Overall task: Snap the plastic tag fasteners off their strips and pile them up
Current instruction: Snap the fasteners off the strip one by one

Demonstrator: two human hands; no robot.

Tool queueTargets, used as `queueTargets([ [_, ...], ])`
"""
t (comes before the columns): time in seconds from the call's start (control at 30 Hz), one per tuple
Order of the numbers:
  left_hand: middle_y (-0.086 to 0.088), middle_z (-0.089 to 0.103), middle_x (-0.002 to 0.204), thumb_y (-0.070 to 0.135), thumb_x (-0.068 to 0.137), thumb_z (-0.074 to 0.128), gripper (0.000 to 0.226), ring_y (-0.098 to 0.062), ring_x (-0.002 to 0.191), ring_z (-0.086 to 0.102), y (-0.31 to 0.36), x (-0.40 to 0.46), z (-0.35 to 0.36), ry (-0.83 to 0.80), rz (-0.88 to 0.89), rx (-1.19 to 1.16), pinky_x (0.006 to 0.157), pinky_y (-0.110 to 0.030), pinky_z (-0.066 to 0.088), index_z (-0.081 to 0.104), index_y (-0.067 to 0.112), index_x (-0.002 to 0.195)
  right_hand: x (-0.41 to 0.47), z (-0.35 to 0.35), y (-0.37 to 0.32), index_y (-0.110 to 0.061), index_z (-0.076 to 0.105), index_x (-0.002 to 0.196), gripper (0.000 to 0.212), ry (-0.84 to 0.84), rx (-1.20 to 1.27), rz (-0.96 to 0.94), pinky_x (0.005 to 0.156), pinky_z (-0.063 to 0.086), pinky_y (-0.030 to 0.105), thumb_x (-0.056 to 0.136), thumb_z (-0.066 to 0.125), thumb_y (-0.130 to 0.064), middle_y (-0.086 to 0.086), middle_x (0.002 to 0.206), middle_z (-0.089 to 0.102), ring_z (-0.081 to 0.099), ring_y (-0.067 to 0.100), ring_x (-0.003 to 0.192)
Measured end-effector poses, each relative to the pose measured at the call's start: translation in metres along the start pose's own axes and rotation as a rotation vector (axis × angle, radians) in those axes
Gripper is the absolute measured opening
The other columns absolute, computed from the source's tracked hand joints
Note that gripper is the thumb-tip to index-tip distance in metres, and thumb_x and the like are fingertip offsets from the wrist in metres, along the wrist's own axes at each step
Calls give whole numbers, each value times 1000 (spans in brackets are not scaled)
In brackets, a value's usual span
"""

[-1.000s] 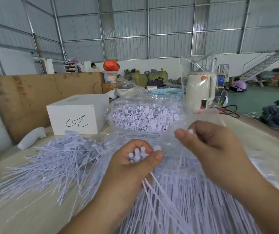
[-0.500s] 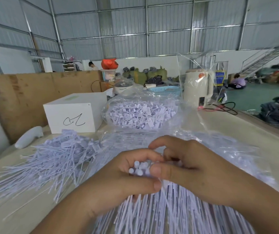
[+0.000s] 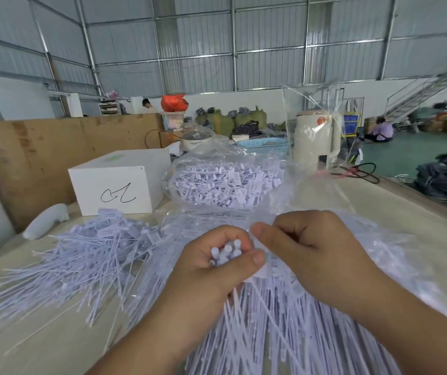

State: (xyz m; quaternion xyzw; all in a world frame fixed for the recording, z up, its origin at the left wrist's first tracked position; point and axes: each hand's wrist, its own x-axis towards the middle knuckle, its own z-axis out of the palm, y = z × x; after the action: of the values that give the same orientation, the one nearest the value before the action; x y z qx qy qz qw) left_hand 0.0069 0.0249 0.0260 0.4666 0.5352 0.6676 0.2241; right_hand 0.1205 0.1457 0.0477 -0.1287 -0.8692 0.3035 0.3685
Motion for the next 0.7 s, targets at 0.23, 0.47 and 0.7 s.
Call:
queueTargets([
  [0.23, 9, 39, 49, 26, 68, 79, 24, -7, 36, 34, -5, 0, 6, 217, -48, -127, 45, -22, 28, 57, 21, 62, 1, 6, -7, -29, 18, 57, 50, 404, -453, -141, 40, 18, 20, 94, 49, -44, -10, 44, 16, 19, 4, 38],
  [0.47, 3, 63, 66, 11, 66, 78, 25, -11, 51, 53, 6, -2, -4, -68, -88, -78, 47, -21, 42, 74, 25, 87, -5, 1, 5, -32, 49, 91, 39, -102, -6, -69, 44, 31, 23, 88, 37, -69, -6, 49, 49, 41, 7, 41],
  [0.7, 6, 59, 66, 13, 71, 73, 26, -10, 53, 49, 12, -4, -14, -335, -127, 45, 49, -23, 41, 71, 17, 96, -15, 5, -1, -52, 33, 119, 72, -229, 49, 9, 77, 45, 16, 66, 10, -94, -9, 88, 63, 58, -1, 86],
])
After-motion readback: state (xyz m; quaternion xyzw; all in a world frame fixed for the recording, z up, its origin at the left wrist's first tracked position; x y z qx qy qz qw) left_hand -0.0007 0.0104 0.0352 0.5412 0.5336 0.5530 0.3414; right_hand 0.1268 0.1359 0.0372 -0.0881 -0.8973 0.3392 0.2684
